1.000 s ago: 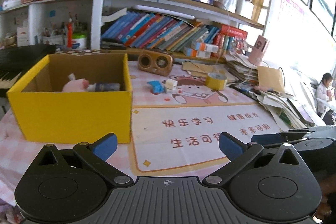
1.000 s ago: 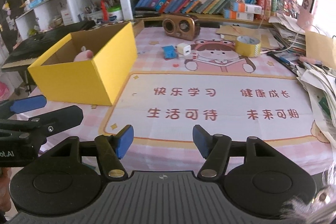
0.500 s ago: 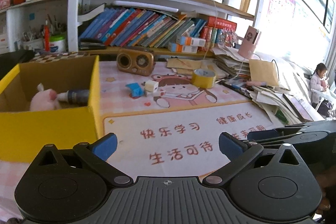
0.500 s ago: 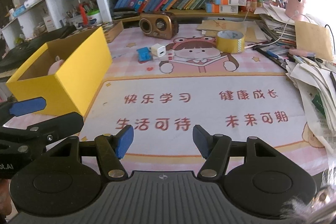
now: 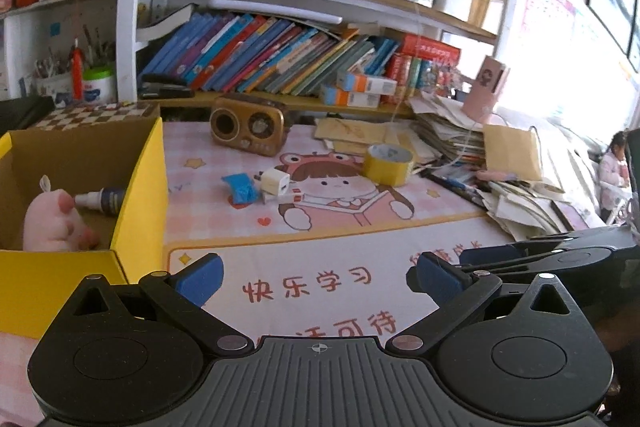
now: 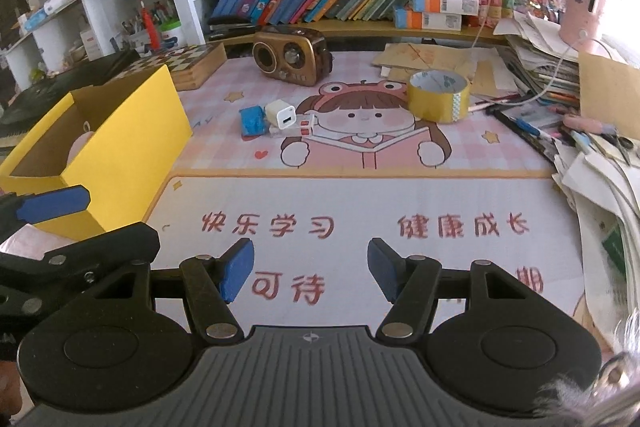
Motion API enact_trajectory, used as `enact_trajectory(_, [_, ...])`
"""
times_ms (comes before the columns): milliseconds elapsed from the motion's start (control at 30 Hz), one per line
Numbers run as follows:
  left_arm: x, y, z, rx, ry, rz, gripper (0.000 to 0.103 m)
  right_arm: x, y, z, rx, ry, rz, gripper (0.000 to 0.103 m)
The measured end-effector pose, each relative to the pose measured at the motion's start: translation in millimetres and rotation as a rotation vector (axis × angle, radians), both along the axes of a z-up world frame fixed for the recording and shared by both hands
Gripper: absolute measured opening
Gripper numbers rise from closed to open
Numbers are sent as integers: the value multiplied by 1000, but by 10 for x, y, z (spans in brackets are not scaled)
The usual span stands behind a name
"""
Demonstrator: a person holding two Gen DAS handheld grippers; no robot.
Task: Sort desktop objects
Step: 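Move both grippers toward the blue cap and white charger on the mat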
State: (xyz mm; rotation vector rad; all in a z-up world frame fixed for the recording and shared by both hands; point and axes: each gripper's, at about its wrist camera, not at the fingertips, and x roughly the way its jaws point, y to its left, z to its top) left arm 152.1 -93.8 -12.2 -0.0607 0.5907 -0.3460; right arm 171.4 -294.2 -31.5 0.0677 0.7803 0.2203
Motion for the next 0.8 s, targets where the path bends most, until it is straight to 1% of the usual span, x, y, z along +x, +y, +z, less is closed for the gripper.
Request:
enact_trajectory(600, [390, -336, -18, 14, 26, 182, 103, 604, -368, -67, 29, 20, 127, 61])
enact_trajectory(800, [555, -427, -21, 23, 31, 222, 103, 777, -432, -118, 38, 30, 166, 61])
